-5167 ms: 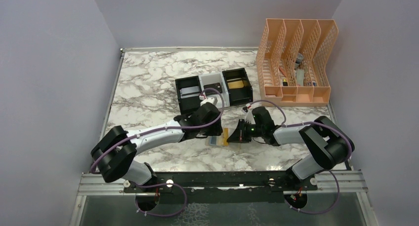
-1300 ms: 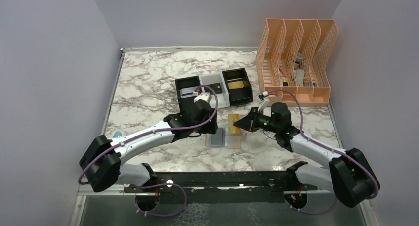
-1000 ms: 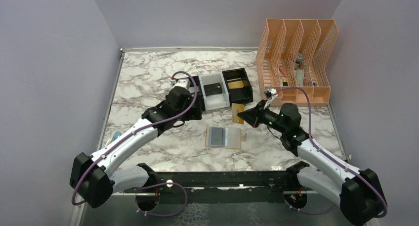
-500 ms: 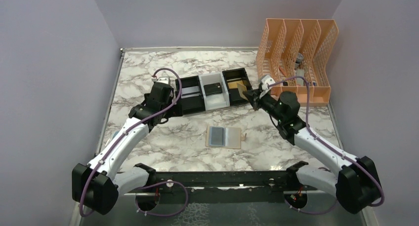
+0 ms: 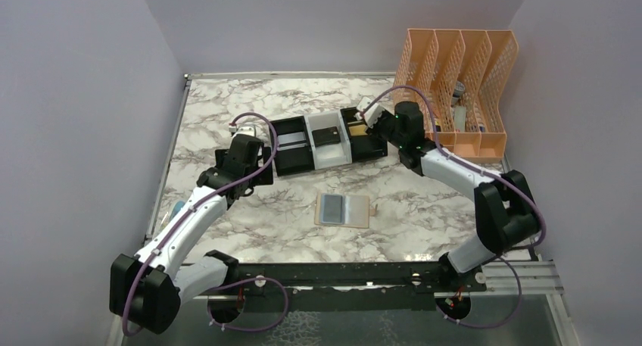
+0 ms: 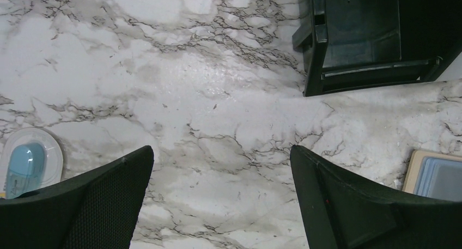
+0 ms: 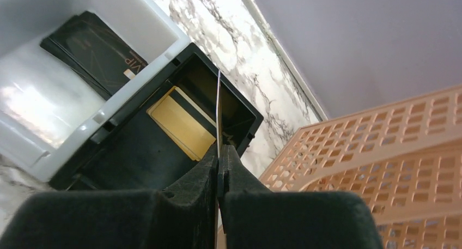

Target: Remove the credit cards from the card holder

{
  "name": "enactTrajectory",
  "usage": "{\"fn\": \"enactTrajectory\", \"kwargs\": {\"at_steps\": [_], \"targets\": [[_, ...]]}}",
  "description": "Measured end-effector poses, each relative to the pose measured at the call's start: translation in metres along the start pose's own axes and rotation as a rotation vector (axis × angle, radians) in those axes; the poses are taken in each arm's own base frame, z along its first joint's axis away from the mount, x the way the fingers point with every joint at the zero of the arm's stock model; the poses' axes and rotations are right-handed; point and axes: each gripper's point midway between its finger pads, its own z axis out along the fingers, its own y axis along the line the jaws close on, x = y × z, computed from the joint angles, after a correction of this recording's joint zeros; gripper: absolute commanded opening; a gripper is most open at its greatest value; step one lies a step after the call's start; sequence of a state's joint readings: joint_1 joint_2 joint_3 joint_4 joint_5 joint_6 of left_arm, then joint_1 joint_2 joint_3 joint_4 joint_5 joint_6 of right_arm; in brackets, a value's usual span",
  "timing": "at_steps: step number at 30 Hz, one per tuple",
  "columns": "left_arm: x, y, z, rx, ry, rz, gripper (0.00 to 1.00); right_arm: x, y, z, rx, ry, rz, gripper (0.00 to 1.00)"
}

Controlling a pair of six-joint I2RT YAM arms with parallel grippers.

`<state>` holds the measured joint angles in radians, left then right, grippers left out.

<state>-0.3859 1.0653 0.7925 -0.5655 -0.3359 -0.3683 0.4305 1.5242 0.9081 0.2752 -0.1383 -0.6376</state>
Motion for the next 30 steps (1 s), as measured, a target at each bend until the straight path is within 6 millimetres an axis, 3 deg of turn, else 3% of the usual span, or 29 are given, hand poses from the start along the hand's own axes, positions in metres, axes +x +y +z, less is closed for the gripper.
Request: {"fn": "enactTrajectory", "kwargs": {"at_steps": [5,14,30], "targets": [[-0.006,0.005,-0.005,-0.019,-0.034,-0.009,0.99,0.017,0.0,0.033,-0.055,0.062,-0.107,0.01],[-0.012,0.01,-0.009,-0.038,-0.066,-0.017,0.99,0.04,0.012,0.066,-0.139,0.103,-0.191,0.01],[-0.011,0.01,-0.007,-0.042,-0.058,-0.011,0.99,0.087,0.031,0.089,-0.207,0.173,-0.268,0.01]]}}
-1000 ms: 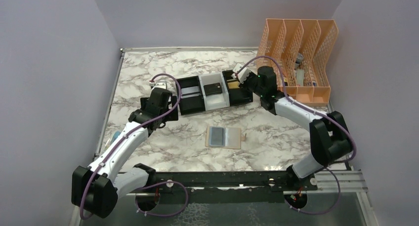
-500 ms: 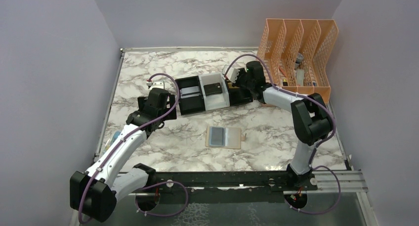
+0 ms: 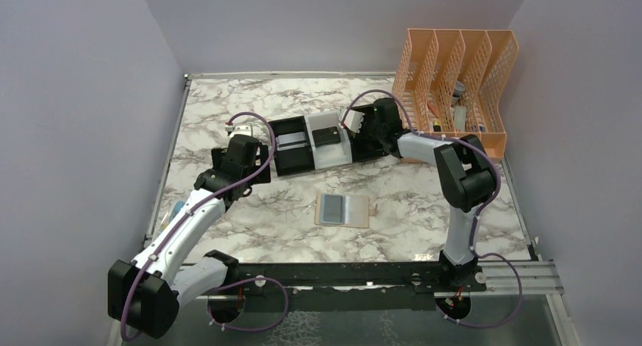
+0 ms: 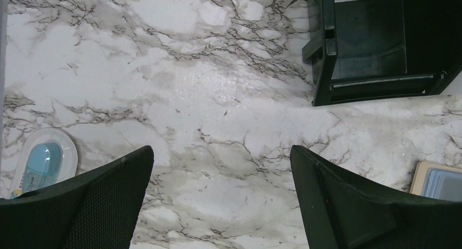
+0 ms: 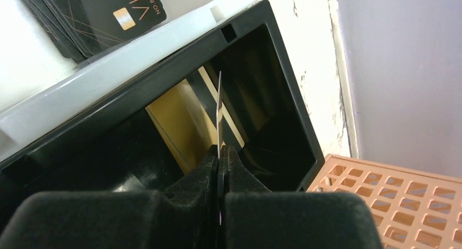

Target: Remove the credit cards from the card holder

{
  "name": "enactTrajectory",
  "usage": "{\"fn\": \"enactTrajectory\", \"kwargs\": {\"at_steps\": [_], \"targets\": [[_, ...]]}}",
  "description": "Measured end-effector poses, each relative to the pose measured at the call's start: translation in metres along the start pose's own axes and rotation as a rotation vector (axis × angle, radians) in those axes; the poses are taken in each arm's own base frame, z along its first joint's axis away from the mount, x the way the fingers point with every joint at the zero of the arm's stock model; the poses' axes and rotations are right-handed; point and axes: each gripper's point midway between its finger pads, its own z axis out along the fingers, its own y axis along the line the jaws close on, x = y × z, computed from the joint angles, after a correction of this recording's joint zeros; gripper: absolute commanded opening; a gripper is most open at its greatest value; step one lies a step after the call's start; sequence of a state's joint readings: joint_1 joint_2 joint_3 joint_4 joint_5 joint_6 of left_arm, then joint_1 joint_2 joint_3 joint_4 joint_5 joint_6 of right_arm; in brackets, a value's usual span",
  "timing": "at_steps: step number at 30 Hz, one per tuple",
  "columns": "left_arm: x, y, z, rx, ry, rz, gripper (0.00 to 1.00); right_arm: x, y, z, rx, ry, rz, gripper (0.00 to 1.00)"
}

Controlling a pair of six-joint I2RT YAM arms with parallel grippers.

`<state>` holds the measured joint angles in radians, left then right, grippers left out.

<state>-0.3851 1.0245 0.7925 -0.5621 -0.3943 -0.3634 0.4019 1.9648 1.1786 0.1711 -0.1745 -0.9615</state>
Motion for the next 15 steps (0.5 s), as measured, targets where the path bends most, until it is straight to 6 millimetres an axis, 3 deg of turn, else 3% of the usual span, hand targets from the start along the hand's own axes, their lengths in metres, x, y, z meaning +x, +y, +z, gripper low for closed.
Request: {"fn": "enactTrajectory", "kwargs": {"at_steps": [9,12,15], "targets": [[0.002,0.0,0.002,-0.003,0.009,0.005,0.99,0.0,-0.007,0.011,0.01,-0.013,-0.074,0.03],[0.002,0.0,0.002,-0.003,0.009,0.007,0.99,0.001,-0.006,0.015,0.001,-0.018,-0.097,0.17],[0.002,0.0,0.002,-0.003,0.009,0.008,0.99,0.0,-0.002,0.016,-0.025,-0.026,-0.116,0.2]]}}
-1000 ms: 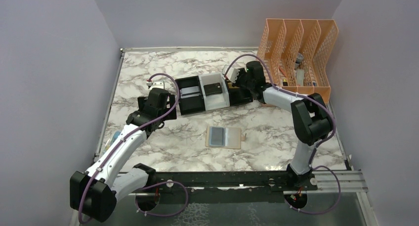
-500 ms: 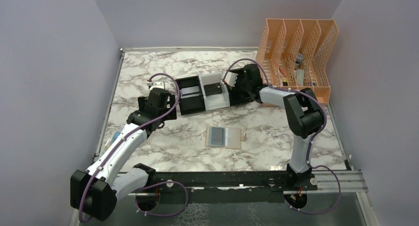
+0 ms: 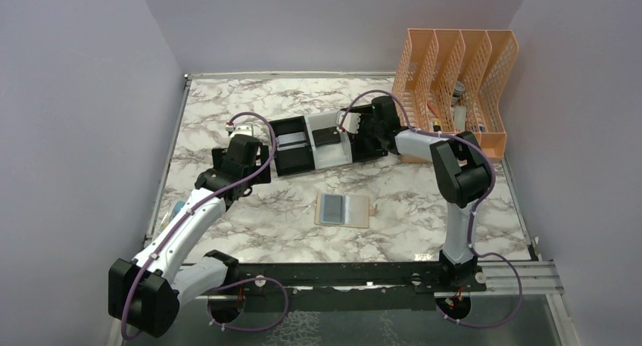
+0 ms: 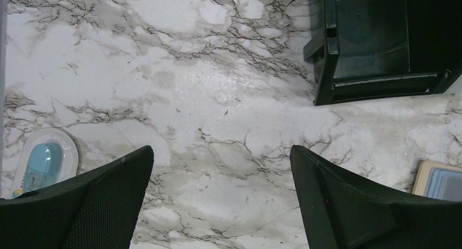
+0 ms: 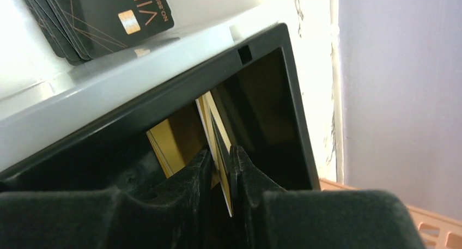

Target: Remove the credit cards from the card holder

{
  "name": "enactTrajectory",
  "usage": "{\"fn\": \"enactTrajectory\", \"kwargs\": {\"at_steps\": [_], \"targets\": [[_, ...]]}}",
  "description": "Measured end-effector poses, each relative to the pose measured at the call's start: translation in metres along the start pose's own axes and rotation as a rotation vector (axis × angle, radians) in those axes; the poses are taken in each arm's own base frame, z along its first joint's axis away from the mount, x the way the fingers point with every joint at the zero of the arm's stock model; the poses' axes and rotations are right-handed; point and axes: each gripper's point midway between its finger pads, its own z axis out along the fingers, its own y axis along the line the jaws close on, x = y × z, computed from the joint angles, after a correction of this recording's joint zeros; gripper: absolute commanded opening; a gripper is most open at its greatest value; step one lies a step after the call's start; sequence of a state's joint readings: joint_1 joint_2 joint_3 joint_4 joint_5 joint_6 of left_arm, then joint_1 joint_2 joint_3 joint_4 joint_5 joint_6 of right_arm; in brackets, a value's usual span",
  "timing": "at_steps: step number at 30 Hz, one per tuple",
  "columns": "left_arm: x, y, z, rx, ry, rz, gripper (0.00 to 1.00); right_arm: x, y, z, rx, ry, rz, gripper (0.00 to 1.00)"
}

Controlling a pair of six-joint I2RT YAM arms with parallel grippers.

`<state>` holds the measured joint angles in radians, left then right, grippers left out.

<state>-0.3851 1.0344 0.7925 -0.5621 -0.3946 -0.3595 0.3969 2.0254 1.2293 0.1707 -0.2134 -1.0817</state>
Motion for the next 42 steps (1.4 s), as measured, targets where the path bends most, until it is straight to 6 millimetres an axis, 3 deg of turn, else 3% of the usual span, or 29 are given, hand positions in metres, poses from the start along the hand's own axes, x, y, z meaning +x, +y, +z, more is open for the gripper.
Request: {"fn": "enactTrajectory", "kwargs": {"at_steps": [6,10,20,32,36,39,42], "targets": [[0.001,0.0,0.001,-0.001,0.003,0.002,0.99,-0.006,0.0,0.001,-0.032,-0.023,-0.04,0.22],[0.001,0.0,0.001,-0.002,0.006,0.006,0.99,0.001,0.008,-0.001,-0.076,-0.013,-0.044,0.35],[0.002,0.0,0.002,-0.003,0.009,0.008,0.99,0.008,0.015,-0.004,-0.13,-0.001,-0.037,0.36],[0.003,0.0,0.003,-0.004,0.014,0.014,0.99,0.004,0.011,-0.008,-0.126,-0.004,0.009,0.37],[0.003,0.001,0.003,-0.006,0.015,0.014,0.99,-0.02,-0.017,-0.026,-0.026,-0.067,0.103,0.42],[0.003,0.001,0.003,-0.006,0.015,0.015,0.99,-0.048,-0.051,-0.06,0.103,-0.148,0.225,0.57],[0.003,0.001,0.003,-0.006,0.014,0.015,0.99,-0.078,-0.083,-0.106,0.244,-0.258,0.464,0.59]]}}
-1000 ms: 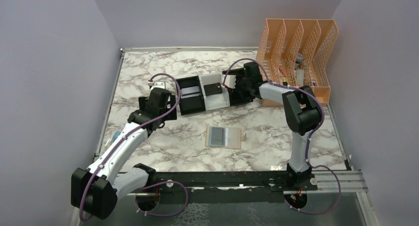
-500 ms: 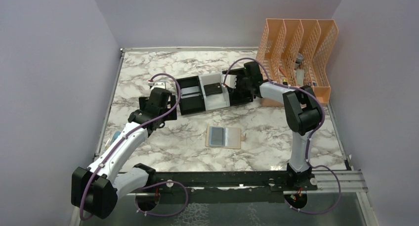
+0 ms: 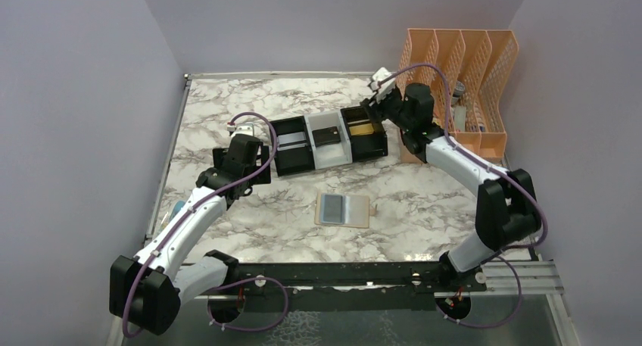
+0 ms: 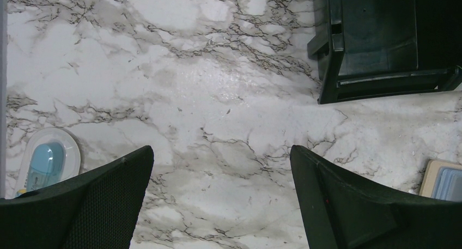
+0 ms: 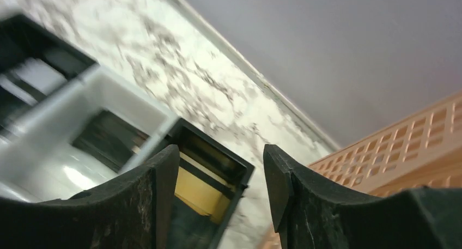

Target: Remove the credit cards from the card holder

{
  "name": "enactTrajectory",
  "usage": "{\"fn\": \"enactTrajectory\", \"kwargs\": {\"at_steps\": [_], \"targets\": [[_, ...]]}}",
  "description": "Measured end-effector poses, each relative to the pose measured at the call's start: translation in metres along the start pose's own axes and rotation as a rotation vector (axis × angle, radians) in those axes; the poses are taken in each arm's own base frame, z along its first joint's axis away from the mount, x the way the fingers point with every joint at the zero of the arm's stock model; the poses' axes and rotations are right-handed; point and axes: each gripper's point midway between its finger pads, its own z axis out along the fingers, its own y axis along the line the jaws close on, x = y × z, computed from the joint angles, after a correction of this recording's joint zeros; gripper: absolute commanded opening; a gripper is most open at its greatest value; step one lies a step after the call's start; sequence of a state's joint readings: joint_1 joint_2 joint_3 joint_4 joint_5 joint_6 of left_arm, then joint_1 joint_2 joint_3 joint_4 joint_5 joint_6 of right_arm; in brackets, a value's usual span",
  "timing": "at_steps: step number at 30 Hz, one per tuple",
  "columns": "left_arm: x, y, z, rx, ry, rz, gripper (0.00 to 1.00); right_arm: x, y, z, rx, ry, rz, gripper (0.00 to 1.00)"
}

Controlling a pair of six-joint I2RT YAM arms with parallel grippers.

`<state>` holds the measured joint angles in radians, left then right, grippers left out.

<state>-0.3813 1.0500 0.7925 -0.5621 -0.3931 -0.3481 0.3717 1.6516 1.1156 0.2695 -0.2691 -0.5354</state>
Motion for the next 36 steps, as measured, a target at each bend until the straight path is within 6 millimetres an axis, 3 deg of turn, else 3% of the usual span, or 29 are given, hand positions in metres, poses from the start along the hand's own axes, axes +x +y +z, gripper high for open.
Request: {"fn": "enactTrajectory", "kwargs": {"at_steps": [3,6,12,14,19,25,28,30,36], "targets": [[0.0,0.0,0.0,0.0,0.0,0.0,0.99,-0.03,-0.008,-0.022,0.074,-0.065,0.278,0.58],[0.0,0.0,0.0,0.003,0.001,0.0,0.99,-0.034,0.005,-0.032,0.066,-0.063,0.522,0.47],[0.0,-0.001,0.0,0.005,0.002,0.0,0.99,0.029,0.077,-0.047,-0.051,0.179,0.878,0.29],[0.0,-0.001,0.0,0.007,0.002,0.0,0.99,0.041,0.096,-0.052,-0.093,0.255,0.945,0.29],[0.0,-0.001,0.0,0.008,0.003,0.0,0.99,0.051,0.14,-0.07,-0.198,0.348,1.047,0.42],[0.0,-0.001,0.0,0.009,0.003,0.003,0.99,0.037,0.234,-0.089,-0.262,0.53,0.984,0.49],[0.0,-0.001,0.0,0.009,0.002,0.002,0.99,0.028,0.271,-0.102,-0.259,0.571,0.937,0.53],[0.0,-0.001,-0.001,0.01,-0.002,0.001,0.99,0.029,0.282,-0.107,-0.224,0.593,0.918,0.56],[-0.006,0.0,-0.008,0.02,-0.032,-0.013,0.99,0.042,0.286,-0.108,-0.111,0.638,0.877,0.56]]}}
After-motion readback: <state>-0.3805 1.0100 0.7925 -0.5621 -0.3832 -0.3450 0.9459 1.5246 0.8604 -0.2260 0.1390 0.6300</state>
